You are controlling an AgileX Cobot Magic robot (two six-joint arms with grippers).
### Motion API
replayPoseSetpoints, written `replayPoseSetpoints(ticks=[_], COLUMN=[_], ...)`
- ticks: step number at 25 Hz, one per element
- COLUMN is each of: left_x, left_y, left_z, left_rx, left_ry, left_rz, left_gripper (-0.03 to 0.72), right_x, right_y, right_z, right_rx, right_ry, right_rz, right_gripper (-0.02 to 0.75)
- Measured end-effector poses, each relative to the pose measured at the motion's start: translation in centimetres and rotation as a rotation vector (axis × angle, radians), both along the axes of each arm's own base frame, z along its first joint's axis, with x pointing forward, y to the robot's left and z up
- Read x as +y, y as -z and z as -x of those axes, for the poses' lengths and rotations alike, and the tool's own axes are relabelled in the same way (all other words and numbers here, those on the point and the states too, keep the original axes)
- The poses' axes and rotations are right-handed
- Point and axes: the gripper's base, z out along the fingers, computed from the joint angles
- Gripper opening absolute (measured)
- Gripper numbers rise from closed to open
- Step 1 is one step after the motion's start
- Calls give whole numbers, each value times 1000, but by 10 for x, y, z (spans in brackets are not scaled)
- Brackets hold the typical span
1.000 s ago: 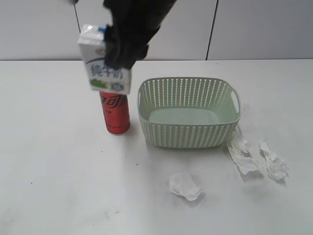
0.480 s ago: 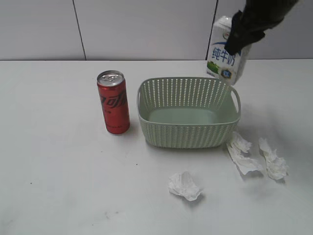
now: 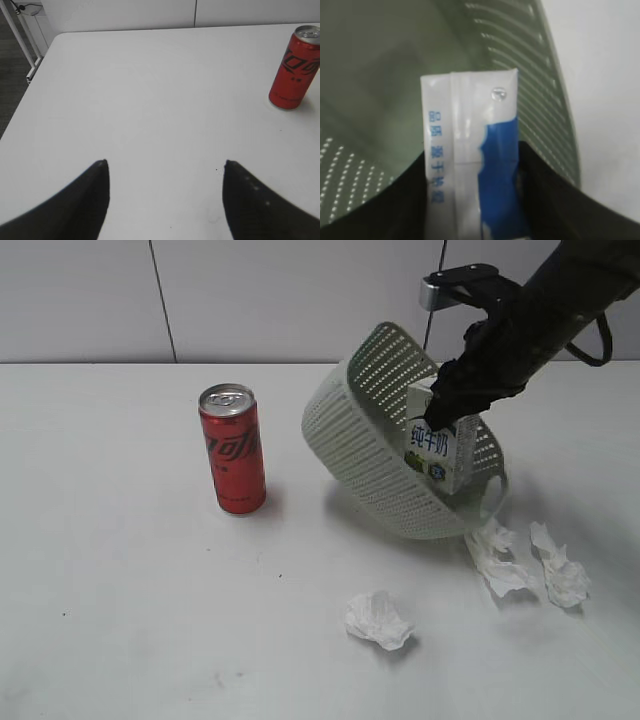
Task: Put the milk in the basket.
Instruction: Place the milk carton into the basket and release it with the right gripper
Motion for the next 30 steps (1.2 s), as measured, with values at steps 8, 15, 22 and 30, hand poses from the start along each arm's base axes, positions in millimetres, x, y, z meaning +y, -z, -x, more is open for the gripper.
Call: replayPoseSetpoints(ticks=[8,15,22,30], left_x=[0,0,0,0], left_y=[0,0,0,0], left_z=[0,0,0,0], left_rx=[0,0,0,0], left_ry=[0,0,0,0], left_rz=[0,0,0,0], left_gripper=[525,525,525,525], right_x=[1,24,37,44], right_y=[-41,-27,3,20], right_z=[-4,-1,-9,-9], right_rx=[-136,-127,-122,-70], right_ry=[-13,-111,-142,-146], right_rz=[-9,20,53,45], right_gripper=[345,345,345,416])
